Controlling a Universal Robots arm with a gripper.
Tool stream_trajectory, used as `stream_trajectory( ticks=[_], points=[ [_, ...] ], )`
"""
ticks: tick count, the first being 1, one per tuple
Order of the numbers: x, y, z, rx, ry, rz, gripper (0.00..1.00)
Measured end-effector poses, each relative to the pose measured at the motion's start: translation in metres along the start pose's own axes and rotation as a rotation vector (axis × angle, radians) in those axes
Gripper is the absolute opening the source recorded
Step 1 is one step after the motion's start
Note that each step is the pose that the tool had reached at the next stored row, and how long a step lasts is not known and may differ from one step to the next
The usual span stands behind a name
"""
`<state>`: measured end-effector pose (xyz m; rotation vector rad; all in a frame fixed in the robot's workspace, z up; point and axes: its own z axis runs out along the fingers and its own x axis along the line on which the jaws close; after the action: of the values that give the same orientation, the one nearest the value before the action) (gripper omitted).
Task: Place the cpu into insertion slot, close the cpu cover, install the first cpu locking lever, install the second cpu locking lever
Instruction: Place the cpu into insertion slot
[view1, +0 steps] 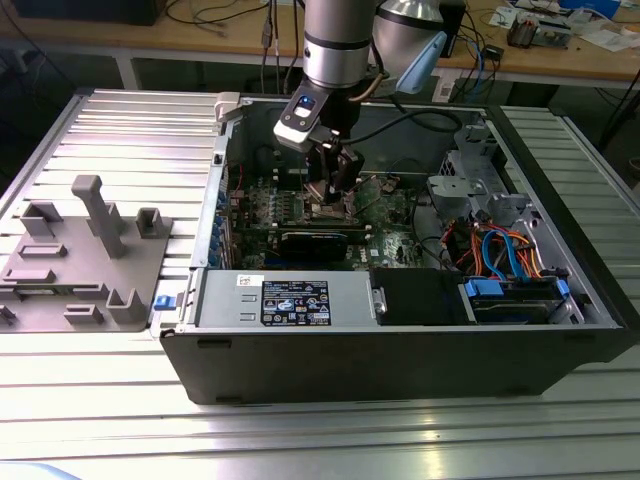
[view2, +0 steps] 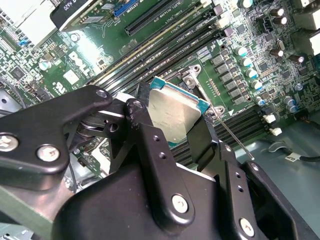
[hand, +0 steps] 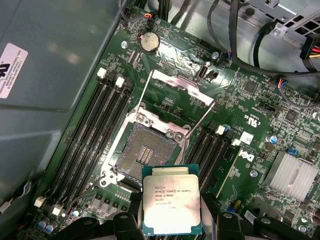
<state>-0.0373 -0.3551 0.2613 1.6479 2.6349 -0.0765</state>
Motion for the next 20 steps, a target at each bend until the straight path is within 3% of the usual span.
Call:
stream_trajectory(
  ticks=[20],
  points=[
    [0.0001, 0.0000, 0.0009, 0.0009, 0.0004, 0.017, 0.55]
  ],
)
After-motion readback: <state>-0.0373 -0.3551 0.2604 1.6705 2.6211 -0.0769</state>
